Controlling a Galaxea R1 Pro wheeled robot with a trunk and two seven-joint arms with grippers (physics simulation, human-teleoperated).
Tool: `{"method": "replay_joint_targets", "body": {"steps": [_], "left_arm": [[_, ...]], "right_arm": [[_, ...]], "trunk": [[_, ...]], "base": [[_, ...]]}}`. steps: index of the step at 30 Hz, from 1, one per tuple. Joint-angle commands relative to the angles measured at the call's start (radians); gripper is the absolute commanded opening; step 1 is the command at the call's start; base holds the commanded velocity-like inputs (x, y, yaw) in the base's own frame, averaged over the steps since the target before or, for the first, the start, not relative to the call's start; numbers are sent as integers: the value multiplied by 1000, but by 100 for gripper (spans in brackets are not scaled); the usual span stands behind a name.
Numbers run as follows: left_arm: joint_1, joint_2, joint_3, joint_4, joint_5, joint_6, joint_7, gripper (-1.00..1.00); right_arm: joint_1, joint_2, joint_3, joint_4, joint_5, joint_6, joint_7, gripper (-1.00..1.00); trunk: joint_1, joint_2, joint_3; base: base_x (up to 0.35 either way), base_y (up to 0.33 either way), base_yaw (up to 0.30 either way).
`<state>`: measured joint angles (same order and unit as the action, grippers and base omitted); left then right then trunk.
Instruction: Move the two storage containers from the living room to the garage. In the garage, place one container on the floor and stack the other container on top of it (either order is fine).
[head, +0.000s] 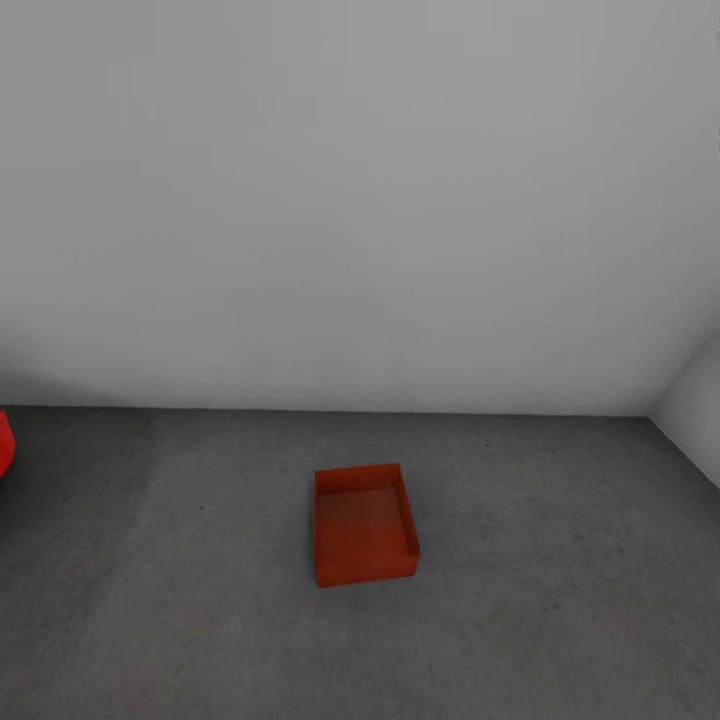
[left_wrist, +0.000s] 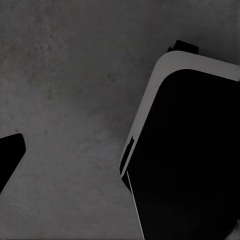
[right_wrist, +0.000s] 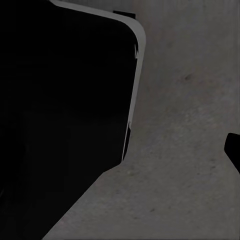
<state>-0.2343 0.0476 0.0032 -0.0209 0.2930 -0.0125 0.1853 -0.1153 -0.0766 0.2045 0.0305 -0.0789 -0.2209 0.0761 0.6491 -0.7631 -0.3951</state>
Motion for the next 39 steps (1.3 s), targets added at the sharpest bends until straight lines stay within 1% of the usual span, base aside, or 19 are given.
{"method": "replay_joint_targets", "body": {"steps": [1,21,28,39], "left_arm": [[0,0,0,0,5,-1,2,100],[0,0,0,0,5,-1,2,100],[0,0,0,0,5,-1,2,100],[0,0,0,0,5,-1,2,100]], "right_arm": [[-1,0,6,3,-9,-6,5,100],[-1,-1,6,3,-9,-6,5,100],[-1,7,10,3,-1,-3,4,100],[-1,6,8,3,-5,-3,2,100]], "trunk": [[0,-1,1],[0,-1,33],[0,-1,44],[0,-1,62]], "base": [[0,0,0],[0,0,0],[0,0,0],[0,0,0]]}}
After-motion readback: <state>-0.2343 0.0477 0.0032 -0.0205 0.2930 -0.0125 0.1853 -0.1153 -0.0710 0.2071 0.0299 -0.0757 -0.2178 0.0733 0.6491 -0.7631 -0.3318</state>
